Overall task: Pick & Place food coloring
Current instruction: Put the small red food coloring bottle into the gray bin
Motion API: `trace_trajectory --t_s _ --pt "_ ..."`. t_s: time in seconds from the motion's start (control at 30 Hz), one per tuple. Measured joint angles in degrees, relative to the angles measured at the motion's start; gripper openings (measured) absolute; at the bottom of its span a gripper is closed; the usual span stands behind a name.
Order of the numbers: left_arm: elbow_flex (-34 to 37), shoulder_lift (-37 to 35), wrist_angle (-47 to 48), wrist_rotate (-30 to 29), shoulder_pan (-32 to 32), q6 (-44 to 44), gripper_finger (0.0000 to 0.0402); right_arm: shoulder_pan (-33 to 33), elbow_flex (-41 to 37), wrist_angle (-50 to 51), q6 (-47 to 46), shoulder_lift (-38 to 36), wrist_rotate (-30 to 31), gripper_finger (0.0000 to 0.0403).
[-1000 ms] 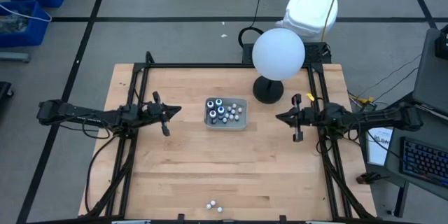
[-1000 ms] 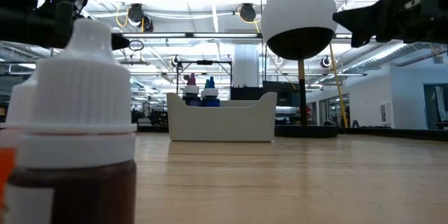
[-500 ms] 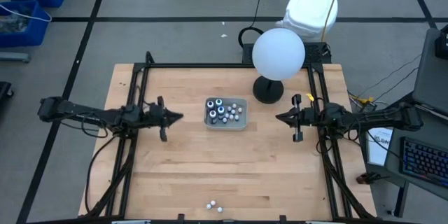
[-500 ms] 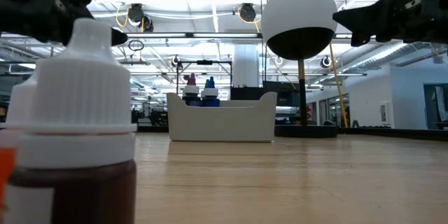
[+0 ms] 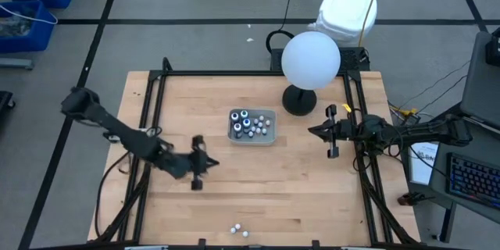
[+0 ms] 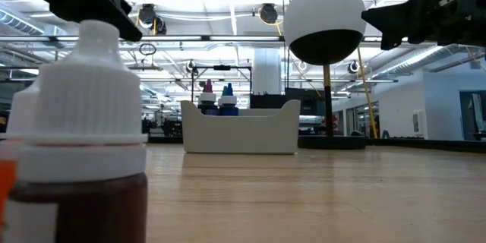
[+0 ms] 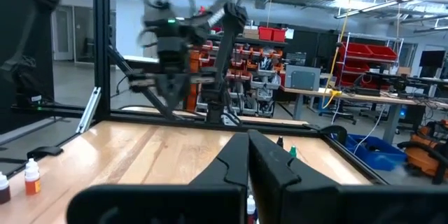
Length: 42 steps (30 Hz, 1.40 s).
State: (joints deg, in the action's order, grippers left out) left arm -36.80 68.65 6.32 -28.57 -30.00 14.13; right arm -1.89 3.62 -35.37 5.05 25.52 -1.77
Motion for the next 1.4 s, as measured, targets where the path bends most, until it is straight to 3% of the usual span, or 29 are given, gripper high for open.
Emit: trace_trajectory --t_s 0.23,0.57,1.03,1.17,1.4 --pt "-15.9 17.6 8.3 0.5 -5.1 0.1 0.0004 0.0 0.0 0.5 -0.7 0.1 0.0 0.0000" --pt "-40.0 35.6 22.5 5.7 -8.2 10.0 0.0004 0.1 0.0 0.5 -1.6 0.1 -2.8 0.0000" --pt "-77.0 55.9 41.9 10.1 -8.7 6.0 0.0014 0.1 0.0 0.4 -1.4 0.1 -4.5 0.0000" --pt "-82.3 59.7 45.5 13.5 -7.9 6.1 0.0017 0.1 0.0 0.5 -1.4 0.1 -4.5 0.0000" --pt "-81.9 62.7 46.3 16.8 -8.5 5.1 0.0033 0.1 0.0 1.4 -1.4 0.1 -4.5 0.0000"
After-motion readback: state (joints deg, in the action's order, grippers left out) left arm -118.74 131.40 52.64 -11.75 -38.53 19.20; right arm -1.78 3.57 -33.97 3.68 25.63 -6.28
